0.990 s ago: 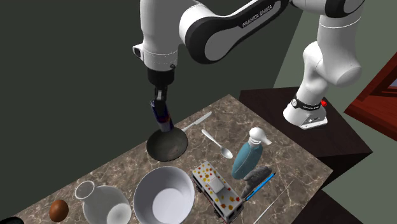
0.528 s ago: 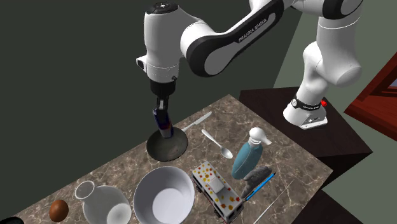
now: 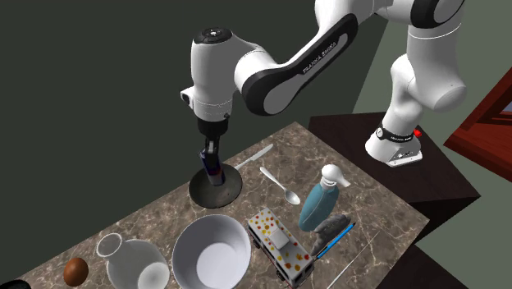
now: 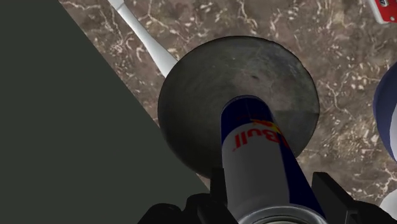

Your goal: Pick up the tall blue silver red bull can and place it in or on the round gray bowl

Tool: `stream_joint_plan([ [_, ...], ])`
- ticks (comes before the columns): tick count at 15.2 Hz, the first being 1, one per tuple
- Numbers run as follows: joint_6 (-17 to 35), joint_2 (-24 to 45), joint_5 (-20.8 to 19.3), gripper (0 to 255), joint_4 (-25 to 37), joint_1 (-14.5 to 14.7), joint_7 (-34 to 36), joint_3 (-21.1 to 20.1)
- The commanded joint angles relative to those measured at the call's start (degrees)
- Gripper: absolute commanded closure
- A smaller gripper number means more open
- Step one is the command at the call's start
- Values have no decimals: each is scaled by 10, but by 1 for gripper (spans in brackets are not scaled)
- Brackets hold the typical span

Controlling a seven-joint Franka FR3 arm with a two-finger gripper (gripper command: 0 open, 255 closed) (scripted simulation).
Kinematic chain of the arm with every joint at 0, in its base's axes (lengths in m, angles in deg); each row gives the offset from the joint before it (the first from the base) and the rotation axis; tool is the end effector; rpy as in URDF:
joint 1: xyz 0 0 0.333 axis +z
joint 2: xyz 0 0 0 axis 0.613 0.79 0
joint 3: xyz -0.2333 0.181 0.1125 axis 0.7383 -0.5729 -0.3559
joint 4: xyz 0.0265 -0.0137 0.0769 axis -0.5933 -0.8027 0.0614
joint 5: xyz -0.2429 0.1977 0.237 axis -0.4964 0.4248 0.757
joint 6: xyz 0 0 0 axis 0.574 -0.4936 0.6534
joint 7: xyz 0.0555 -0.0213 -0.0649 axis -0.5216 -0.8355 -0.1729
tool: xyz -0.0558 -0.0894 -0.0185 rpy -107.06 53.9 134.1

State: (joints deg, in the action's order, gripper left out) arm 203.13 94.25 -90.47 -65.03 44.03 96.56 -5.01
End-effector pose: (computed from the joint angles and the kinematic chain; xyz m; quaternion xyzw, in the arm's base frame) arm 0.6676 0.1618 0.3815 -0.9971 0.0262 -0.0703 0.0094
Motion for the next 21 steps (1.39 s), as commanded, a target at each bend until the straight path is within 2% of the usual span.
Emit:
stream_joint_plan([
  [1, 13, 7, -2, 255, -6, 0, 1, 1],
  [10, 23, 11, -3, 255, -11, 1, 2, 1],
  [11, 23, 11, -3, 0, -11, 1, 2, 1],
  [16, 22, 11, -3, 0, -11, 1, 2, 1],
  [20, -31, -27, 5, 0, 5, -2, -3, -3],
  [21, -31, -27, 5, 0, 5, -2, -3, -3],
])
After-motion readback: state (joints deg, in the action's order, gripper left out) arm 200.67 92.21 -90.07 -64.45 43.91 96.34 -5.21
